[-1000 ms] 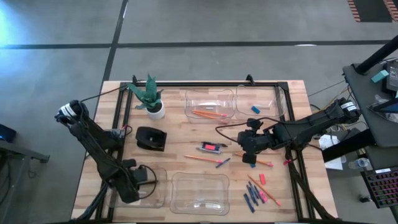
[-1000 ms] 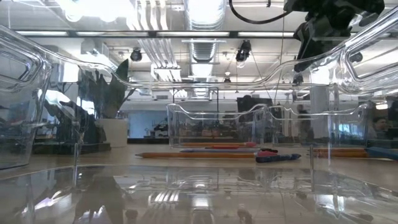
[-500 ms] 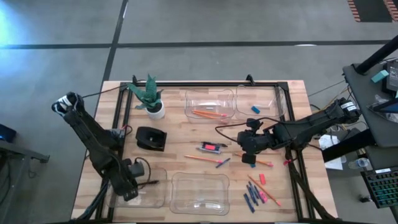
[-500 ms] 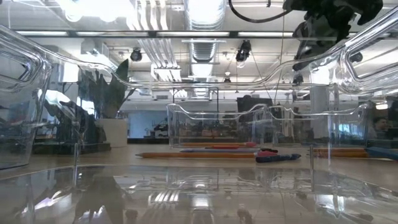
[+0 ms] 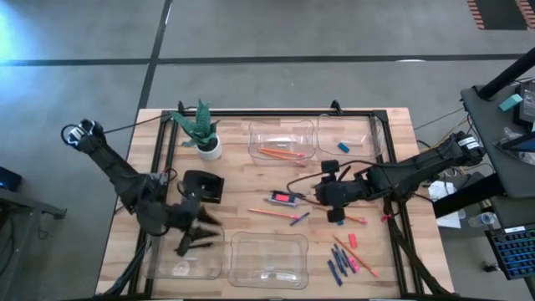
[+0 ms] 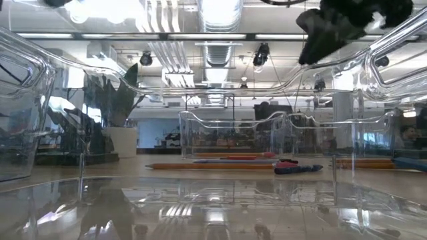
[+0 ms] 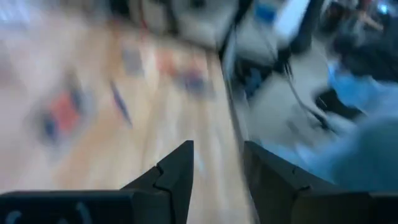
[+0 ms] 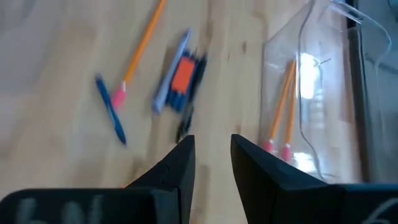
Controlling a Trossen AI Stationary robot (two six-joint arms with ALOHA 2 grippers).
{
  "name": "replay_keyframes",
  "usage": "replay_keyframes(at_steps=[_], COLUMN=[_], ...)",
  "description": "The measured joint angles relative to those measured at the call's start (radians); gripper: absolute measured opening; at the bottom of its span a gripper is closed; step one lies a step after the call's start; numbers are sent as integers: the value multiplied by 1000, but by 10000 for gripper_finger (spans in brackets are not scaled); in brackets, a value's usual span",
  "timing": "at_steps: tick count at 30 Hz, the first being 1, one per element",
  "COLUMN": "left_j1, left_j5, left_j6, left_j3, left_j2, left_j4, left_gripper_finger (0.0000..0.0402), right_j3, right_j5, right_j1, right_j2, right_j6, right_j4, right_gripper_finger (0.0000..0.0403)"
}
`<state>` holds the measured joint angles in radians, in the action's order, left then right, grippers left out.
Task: Sort crayons/erasers/pens/pencils in bins
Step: Put the yellow pencil into the top left transparent bin
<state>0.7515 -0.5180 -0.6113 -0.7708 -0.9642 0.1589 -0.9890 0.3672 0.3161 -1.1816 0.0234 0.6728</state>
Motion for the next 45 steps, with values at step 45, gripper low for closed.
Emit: replay_keyframes(at_steps=[45], left_j1=[-261], left_j5=[-229], left_j6=[488], left_j3=[7], left_j2=[-337], left_j4=[-578], left_gripper_finger=[125], right_j3=[21], right_j5=[-14], right_j1=[-118], right_j2=[-7], right_j6=[-773], right_j4=[460], right_gripper_finger=[96])
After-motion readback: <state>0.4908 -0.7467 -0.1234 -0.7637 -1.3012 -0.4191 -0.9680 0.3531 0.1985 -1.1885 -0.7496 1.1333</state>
